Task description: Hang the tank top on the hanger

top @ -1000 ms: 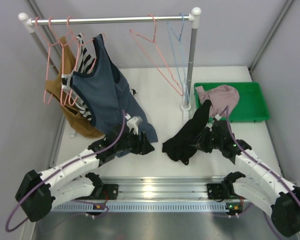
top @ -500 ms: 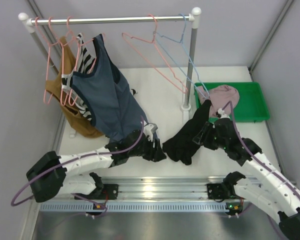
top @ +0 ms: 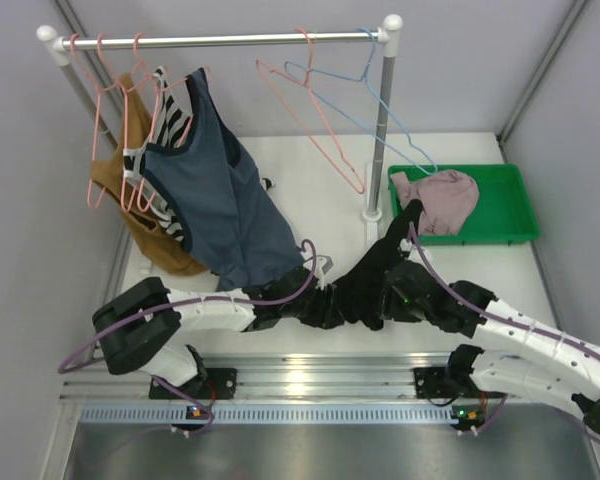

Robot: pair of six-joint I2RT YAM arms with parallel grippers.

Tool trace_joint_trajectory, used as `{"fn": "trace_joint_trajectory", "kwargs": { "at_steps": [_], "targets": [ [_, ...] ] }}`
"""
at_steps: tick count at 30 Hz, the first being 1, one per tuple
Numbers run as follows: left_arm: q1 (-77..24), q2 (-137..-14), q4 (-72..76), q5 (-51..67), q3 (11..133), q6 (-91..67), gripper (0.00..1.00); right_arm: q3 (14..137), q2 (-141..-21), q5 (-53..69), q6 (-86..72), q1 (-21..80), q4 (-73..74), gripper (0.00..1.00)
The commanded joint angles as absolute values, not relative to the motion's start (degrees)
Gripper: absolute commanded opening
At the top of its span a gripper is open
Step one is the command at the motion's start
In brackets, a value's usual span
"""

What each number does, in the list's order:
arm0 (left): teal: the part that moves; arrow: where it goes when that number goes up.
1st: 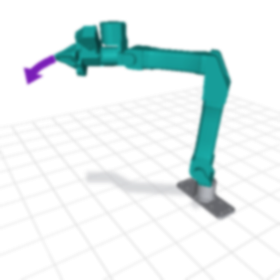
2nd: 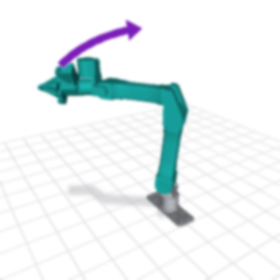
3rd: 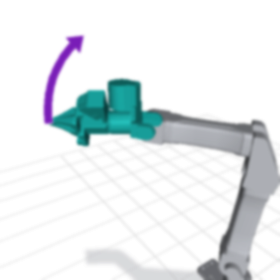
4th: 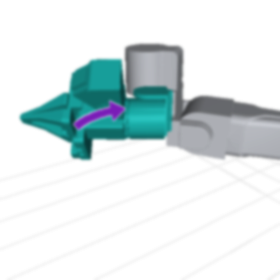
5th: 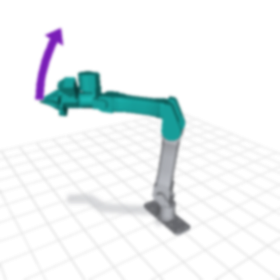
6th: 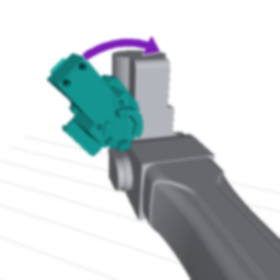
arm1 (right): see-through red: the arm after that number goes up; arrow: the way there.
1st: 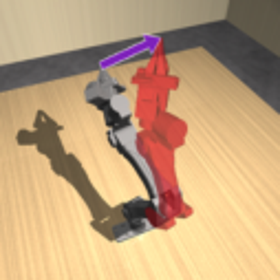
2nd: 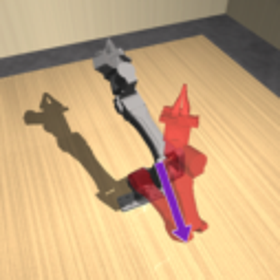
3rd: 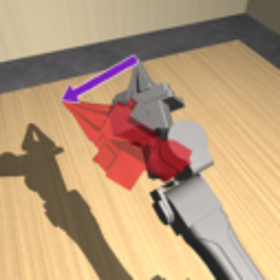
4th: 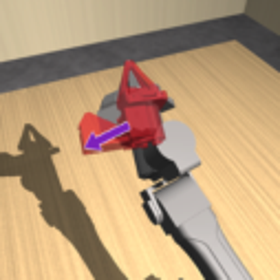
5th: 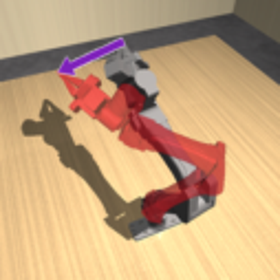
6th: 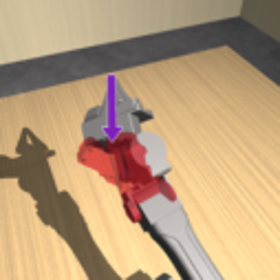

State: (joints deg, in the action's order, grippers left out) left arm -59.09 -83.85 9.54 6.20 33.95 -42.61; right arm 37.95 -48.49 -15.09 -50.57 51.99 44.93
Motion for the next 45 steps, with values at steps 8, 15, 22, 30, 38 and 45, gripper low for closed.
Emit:
{"fn": "trace_joint_trajectory", "kwargs": {
  "at_steps": [8, 15, 22, 30, 38, 45],
  "targets": [
    [-59.6, -88.7, 15.8, 2.0, 38.4, -45.0, 0.56, 36.8, -52.1, -19.0, -55.7, 58.1, 43.5, 0.41],
    [-59.9, -91.0, 16.5, 1.2, 39.4, -45.8, 0.52, 35.5, -52.3, -19.3, -56.8, 58.5, 42.9, 0.39],
    [-60.3, -92.4, 17.8, 1.7, 40.0, -46.4, 0.34, 34.5, -53.4, -19.9, -57.0, 58.5, 41.0, 0.33],
    [-60.6, -89.2, 16.6, 0.5, 39.5, -45.4, 0.0, 37.7, -54.8, -22.0, -56.3, 58.5, 41.3, 0.1],
    [-60.6, -71.8, 2.9, -8.0, 39.4, -40.7, 0.0, 47.0, -50.1, -27.5, -54.9, 58.5, 51.8, 0.0],
    [-60.6, -56.8, -9.3, -15.8, 41.7, -38.1, 0.0, 59.9, -49.8, -32.8, -51.9, 58.5, 62.1, 0.0]
  ]
}}
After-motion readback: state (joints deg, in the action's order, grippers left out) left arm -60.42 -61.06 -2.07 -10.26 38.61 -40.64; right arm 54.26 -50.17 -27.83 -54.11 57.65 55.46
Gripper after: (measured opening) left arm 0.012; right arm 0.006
